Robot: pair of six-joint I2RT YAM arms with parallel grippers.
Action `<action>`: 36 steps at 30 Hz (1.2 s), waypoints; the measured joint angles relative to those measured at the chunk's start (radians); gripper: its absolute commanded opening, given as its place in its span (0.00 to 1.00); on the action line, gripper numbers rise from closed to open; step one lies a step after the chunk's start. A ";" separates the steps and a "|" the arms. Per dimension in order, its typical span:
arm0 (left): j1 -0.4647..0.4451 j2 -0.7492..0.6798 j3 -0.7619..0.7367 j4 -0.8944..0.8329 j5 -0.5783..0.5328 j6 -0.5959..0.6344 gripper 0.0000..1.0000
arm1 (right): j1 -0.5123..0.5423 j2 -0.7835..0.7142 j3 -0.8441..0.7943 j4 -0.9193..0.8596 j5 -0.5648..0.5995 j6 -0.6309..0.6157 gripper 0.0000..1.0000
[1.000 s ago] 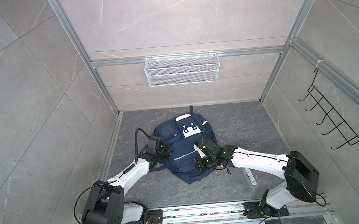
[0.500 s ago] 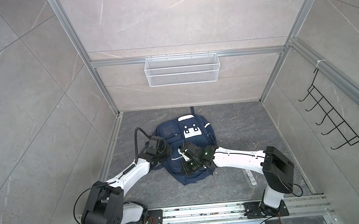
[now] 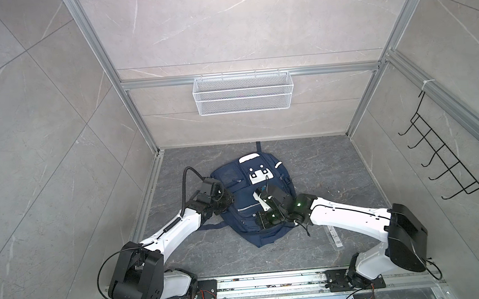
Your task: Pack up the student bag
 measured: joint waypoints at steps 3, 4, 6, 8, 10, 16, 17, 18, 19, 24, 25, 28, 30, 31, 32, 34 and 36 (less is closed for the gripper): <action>0.000 0.045 0.045 -0.007 0.027 0.033 0.45 | -0.040 -0.065 -0.041 -0.037 0.005 -0.009 0.00; 0.000 0.068 0.057 -0.007 0.042 0.041 0.45 | -0.053 -0.083 -0.053 -0.050 0.006 -0.016 0.00; -0.007 0.115 0.074 -0.006 0.064 0.053 0.45 | -0.074 -0.107 -0.069 -0.072 0.010 -0.024 0.00; -0.019 0.163 0.087 -0.007 0.084 0.061 0.45 | -0.086 -0.119 -0.080 -0.087 0.013 -0.031 0.00; -0.041 0.210 0.106 -0.008 0.098 0.067 0.45 | -0.089 -0.120 -0.087 -0.097 0.013 -0.036 0.00; -0.079 0.285 0.159 0.026 0.113 0.067 0.35 | -0.095 -0.120 -0.113 -0.115 0.023 -0.050 0.00; -0.081 0.292 0.161 0.037 0.119 0.066 0.30 | -0.095 -0.120 -0.119 -0.117 0.022 -0.050 0.00; -0.083 0.298 0.163 0.048 0.126 0.063 0.23 | -0.095 -0.120 -0.126 -0.120 0.019 -0.053 0.00; -0.085 0.300 0.163 0.057 0.130 0.062 0.19 | -0.093 -0.120 -0.131 -0.120 0.018 -0.053 0.00; -0.088 0.314 0.164 0.077 0.132 0.053 0.16 | -0.076 -0.114 -0.146 -0.122 0.004 -0.058 0.00; -0.088 0.315 0.164 0.079 0.132 0.050 0.16 | -0.067 -0.109 -0.146 -0.120 0.001 -0.057 0.00; -0.089 0.321 0.164 0.084 0.132 0.038 0.16 | -0.037 -0.086 -0.146 -0.115 -0.003 -0.058 0.00; -0.089 0.323 0.162 0.089 0.132 0.031 0.15 | -0.026 -0.068 -0.142 -0.112 -0.003 -0.061 0.00; -0.089 0.323 0.159 0.095 0.133 0.027 0.15 | -0.024 -0.060 -0.139 -0.110 -0.004 -0.060 0.00; -0.089 0.323 0.155 0.103 0.134 0.022 0.15 | -0.021 -0.053 -0.135 -0.107 -0.005 -0.060 0.00; -0.089 0.324 0.151 0.114 0.137 0.016 0.15 | -0.012 -0.040 -0.128 -0.095 -0.008 -0.060 0.00; -0.089 0.324 0.147 0.122 0.139 0.011 0.15 | 0.000 -0.028 -0.117 -0.088 -0.008 -0.056 0.00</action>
